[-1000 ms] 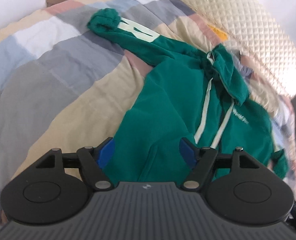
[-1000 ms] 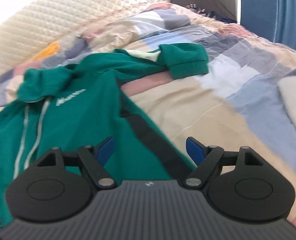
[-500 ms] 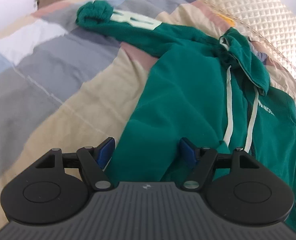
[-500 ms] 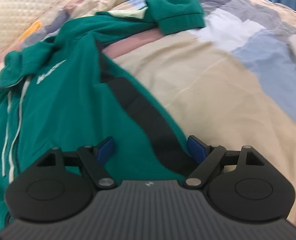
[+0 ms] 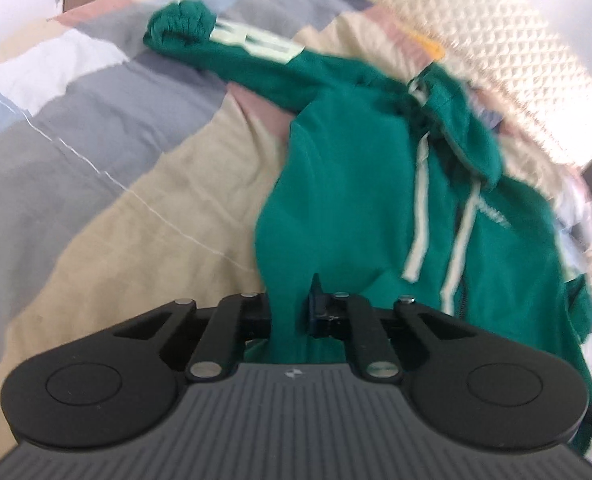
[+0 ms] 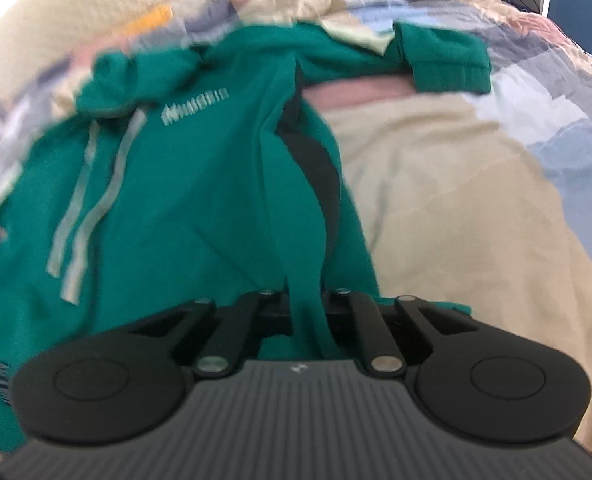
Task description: Fold large clothes
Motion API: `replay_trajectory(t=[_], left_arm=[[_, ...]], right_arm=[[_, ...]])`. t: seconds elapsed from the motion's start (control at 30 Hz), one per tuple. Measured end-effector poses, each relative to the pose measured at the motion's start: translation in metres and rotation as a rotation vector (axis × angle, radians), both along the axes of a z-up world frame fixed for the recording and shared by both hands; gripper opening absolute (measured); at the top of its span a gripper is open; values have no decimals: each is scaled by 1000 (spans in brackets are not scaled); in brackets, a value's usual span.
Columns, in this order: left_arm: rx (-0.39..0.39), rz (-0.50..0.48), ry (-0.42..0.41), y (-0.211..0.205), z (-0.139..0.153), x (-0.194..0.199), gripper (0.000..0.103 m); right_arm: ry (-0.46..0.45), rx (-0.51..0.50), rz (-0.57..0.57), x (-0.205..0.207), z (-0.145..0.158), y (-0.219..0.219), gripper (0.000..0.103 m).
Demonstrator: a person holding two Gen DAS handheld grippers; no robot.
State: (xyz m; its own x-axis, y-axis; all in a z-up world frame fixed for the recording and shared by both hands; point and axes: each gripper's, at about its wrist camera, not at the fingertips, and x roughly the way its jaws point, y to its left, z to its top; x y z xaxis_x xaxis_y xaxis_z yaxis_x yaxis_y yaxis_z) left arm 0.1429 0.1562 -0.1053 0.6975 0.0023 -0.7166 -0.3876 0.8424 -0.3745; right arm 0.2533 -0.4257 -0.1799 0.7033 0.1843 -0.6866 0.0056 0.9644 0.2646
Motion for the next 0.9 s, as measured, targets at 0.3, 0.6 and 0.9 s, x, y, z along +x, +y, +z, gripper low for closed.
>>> replay_trajectory(t=[0.3,0.6,0.9], left_arm=[[-75,-80,-20,2,57,-38,10],[33,-146,130,-22,51,-60,13],[127,-139,153,-29,61,-62,61]], right_arm=[[-120,160,84,-40,82,-40,7],[-3,142,68,-64,72,-66,10],[-44,53,40,-63,77,-44,44]])
